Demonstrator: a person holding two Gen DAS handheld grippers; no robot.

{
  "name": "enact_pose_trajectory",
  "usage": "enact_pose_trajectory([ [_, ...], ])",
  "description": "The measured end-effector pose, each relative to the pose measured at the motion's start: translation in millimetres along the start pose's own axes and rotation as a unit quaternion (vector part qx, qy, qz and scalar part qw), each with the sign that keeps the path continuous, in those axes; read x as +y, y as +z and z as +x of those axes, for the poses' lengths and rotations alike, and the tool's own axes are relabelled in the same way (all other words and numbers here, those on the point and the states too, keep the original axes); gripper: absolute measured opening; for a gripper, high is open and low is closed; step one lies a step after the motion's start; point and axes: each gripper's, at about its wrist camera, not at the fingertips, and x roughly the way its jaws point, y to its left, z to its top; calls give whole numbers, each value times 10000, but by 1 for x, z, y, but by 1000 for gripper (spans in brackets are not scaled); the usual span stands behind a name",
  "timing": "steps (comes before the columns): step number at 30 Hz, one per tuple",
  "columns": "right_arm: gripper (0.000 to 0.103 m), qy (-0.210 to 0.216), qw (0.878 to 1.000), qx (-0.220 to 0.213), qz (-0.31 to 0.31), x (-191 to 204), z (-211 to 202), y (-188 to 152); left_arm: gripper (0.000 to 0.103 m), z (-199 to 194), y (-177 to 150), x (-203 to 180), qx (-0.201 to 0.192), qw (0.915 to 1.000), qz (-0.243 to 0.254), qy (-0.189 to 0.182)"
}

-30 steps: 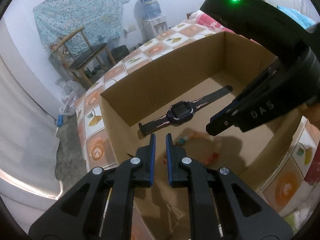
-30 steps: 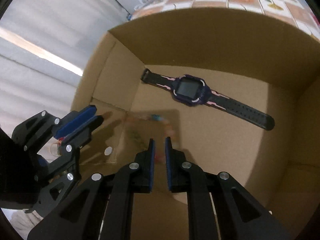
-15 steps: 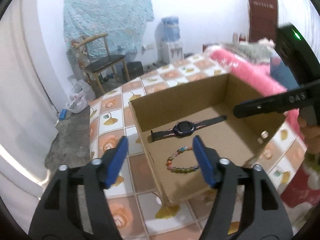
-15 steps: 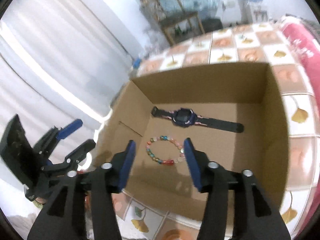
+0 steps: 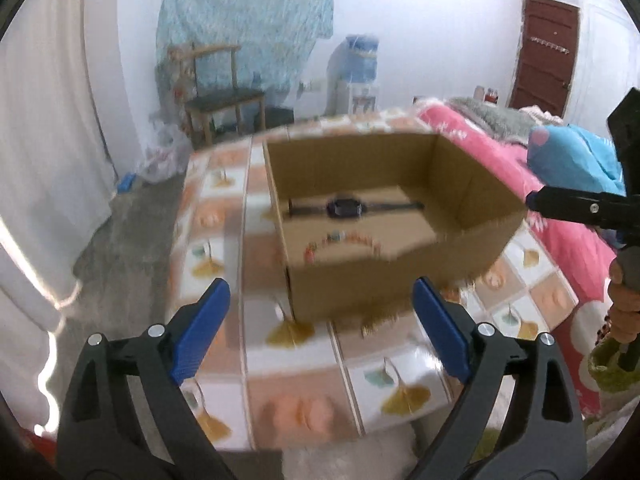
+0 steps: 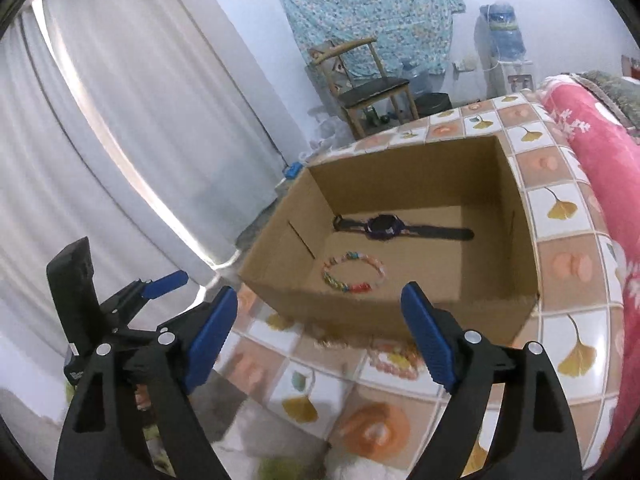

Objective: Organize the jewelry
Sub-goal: 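Withdraw the open left gripper from the box back over the table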

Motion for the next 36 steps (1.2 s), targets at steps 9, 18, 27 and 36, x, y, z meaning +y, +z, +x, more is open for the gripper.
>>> enact_pose_trajectory([
  [9,84,-766,9940,762,-158,-7,24,-55,89,41,-48,-1,884,9957,-124,250],
  [18,84,-1425,9774,1536,-296,-14,55,-93,89,71,-66,-3,1343,9902,40,389],
  [27,84,-1446,9793,1397,-216,-22,45,-101,89,74,-69,-4,1324,9905,-47,361],
  [36,84,-953,9908,924,273,-38,29,-75,89,52,-52,6,534,9971,-193,511],
])
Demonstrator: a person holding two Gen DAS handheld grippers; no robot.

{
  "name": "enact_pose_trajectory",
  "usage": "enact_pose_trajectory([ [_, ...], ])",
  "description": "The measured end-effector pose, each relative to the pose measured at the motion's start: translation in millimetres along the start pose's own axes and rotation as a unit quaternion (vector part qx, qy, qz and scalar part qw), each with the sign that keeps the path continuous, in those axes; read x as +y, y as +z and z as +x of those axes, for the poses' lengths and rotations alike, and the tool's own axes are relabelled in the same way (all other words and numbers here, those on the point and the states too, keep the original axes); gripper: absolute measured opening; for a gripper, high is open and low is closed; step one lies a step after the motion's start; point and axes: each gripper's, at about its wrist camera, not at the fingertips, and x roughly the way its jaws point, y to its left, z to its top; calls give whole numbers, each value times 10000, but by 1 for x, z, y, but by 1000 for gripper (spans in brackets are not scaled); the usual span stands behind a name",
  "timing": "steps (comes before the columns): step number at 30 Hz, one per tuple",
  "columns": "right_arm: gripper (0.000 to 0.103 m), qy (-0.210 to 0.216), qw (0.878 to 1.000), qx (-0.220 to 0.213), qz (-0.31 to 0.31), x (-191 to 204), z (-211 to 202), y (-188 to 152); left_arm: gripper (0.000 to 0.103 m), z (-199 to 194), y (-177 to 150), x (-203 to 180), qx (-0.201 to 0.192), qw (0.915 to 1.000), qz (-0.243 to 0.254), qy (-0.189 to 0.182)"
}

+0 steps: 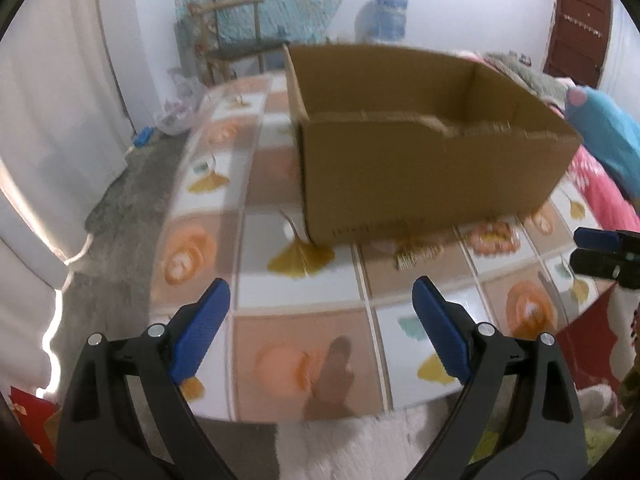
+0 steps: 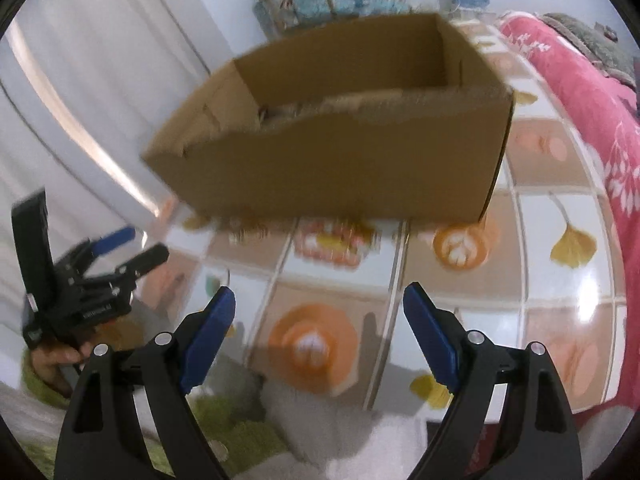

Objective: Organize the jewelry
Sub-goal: 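Withdraw the open left gripper from the box back over the table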

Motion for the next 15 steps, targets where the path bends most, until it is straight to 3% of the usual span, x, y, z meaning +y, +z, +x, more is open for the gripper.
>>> enact_pose_trajectory([
  [3,81,102,9993,-243,268,-11,-5,16,89,4,13,7,-119,9999,-54,26],
  [9,51,240,9964,-239,775,-33,6,36,89,21,36,21,-149,9996,-239,35],
  [15,38,307,9933,-266,1079,-44,16,46,89,32,49,24,-227,9995,-204,42],
])
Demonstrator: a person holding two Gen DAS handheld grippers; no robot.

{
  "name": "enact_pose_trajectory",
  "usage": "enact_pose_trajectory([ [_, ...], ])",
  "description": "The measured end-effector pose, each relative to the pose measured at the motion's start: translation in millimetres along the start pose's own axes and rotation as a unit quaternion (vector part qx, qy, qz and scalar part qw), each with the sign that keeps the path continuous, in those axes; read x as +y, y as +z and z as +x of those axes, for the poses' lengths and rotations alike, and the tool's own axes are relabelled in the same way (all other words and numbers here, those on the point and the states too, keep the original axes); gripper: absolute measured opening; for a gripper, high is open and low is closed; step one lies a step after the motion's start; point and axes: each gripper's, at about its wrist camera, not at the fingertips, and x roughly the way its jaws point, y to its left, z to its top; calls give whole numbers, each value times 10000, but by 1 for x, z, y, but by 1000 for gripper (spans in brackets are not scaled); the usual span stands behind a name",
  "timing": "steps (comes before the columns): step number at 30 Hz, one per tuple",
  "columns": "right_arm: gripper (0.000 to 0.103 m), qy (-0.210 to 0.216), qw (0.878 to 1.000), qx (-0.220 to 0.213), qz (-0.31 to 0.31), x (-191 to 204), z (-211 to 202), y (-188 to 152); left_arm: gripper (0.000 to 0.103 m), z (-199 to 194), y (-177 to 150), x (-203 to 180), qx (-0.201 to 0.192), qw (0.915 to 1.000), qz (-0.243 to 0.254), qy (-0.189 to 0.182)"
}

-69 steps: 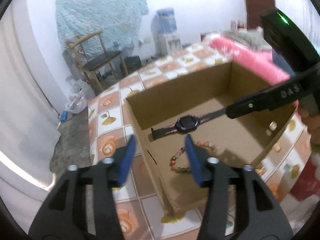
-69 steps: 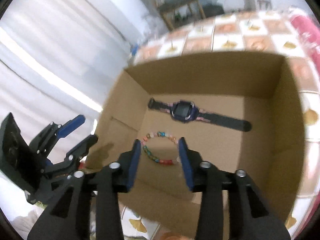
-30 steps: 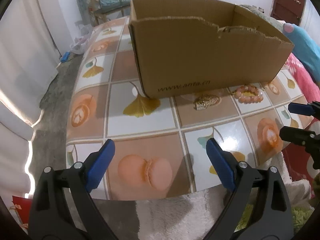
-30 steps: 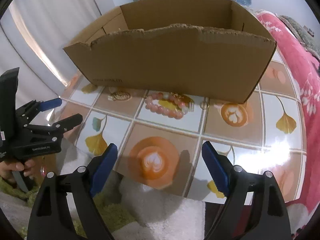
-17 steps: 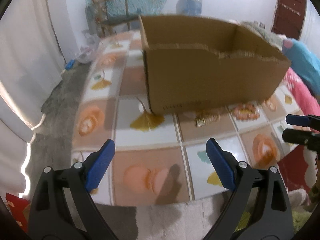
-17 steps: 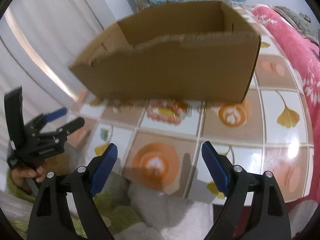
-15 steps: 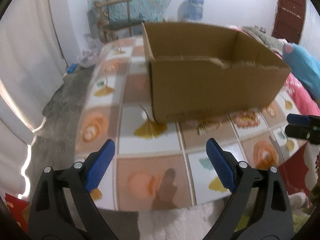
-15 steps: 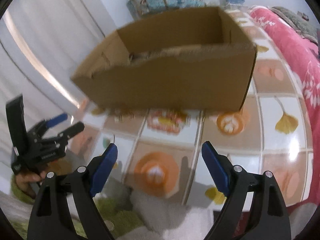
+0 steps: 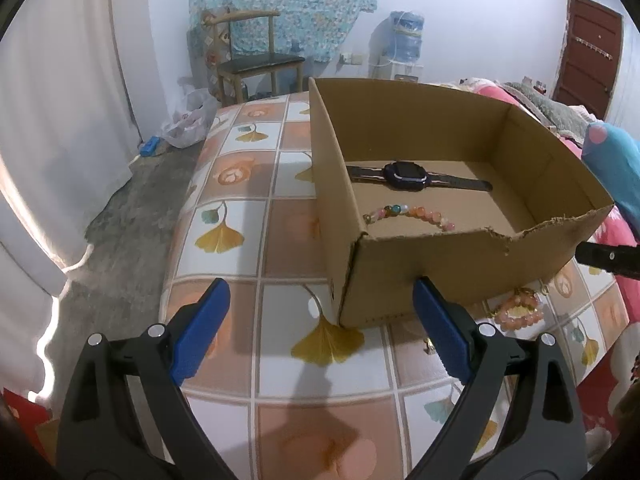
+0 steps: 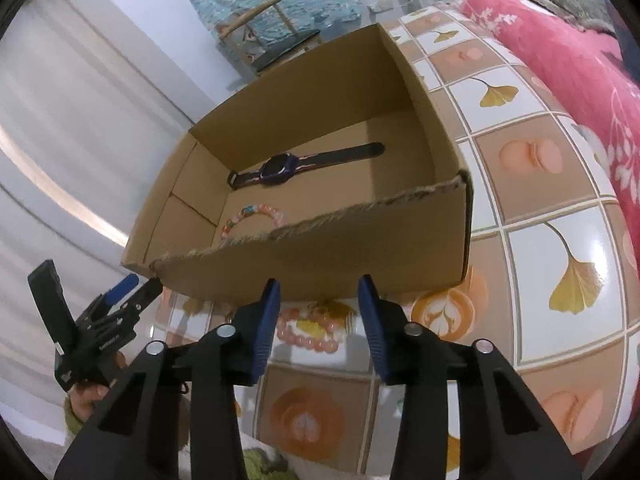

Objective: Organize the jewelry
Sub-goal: 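Withdraw the open left gripper from the box back over the table, then move the left gripper down toward the small gold charm beside the box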

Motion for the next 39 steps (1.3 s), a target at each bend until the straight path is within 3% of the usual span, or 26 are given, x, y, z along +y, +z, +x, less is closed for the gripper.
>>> enact_pose_trajectory([
  [10,37,-3,9997,-245,11,-1,-4,-5,89,10,6,1,-67,9999,-40,-90],
  [16,37,-177,9965,-88,-814,20,-25,-37,89,-4,-19,-7,205,9978,5,-634],
  [21,37,-828,9836,591,-1487,36,-8,-95,89,5,-54,-31,747,9942,372,-685],
  [25,37,-1242,9762,678,-1642,39,3,-116,89,15,-63,-40,942,9931,469,-525],
  [28,43,-1313,9748,529,-1727,43,1,-120,91,20,-66,-44,1006,9925,578,-378],
  [32,71,-1419,9679,554,-1999,51,4,-126,95,20,-67,-44,978,9930,540,-393],
  [35,81,-1486,9620,646,-2200,55,6,-131,95,19,-69,-44,935,9930,583,-414],
  [39,95,-1356,9627,826,-2190,56,7,-130,95,21,-64,-45,1036,9917,628,-426],
])
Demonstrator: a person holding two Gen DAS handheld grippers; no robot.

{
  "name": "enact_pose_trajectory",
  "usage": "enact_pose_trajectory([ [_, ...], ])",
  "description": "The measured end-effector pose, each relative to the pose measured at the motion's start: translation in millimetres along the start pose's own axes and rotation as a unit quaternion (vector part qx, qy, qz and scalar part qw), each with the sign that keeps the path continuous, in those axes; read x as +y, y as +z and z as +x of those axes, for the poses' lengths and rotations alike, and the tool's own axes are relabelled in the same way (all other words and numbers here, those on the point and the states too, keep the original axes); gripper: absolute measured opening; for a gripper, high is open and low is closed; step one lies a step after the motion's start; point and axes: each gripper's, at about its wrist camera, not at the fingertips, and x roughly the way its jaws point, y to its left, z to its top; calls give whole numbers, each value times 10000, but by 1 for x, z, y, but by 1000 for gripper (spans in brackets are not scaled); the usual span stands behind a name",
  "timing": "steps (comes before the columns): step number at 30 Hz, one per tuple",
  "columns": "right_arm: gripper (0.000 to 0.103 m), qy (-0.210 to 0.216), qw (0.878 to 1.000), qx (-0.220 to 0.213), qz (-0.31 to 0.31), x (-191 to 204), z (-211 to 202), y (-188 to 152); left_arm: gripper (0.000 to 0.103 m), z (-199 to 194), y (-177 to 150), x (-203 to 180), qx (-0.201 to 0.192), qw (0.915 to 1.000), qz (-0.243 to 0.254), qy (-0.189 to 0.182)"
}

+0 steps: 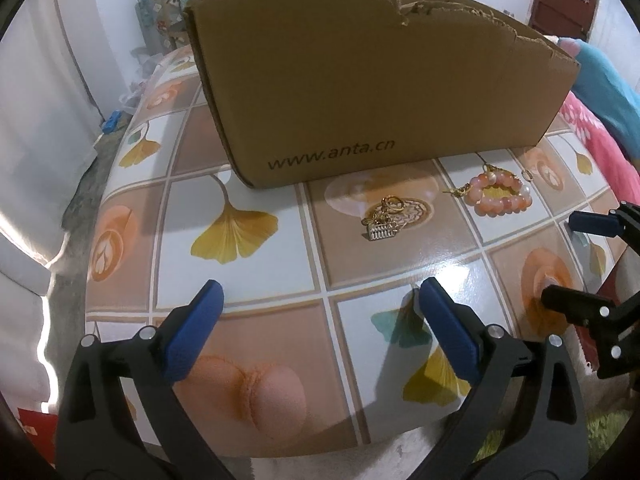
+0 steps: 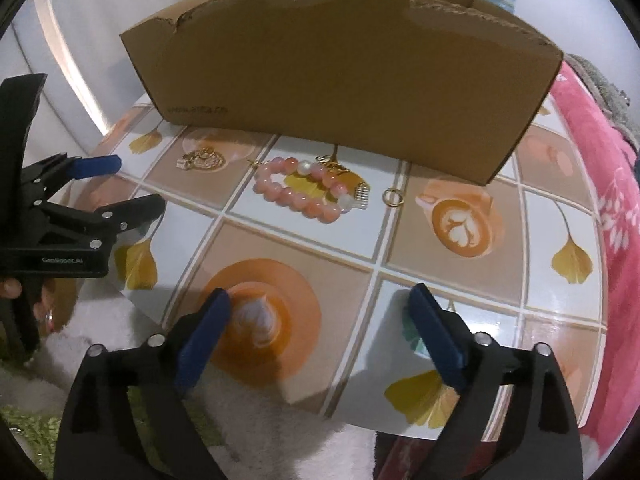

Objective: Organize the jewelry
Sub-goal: 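Move the left gripper down toward the small gold charm beside the box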

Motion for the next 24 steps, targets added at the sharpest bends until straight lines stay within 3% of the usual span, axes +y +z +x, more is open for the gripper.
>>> enact_pose_trajectory([
  [14,96,946,9909,-42,955,-54,-8,12,96,5,2,3,-112,9998,119,-63],
  [18,96,569,9931,30,1030,-63,-13,12,96,5,4,4,-70,9998,162,-91],
  [20,96,548,9930,101,1045,-68,-13,15,96,4,8,4,-46,9999,144,42],
  [24,96,673,9906,-185,1173,-72,-17,24,93,-7,17,3,-363,9992,49,-143],
])
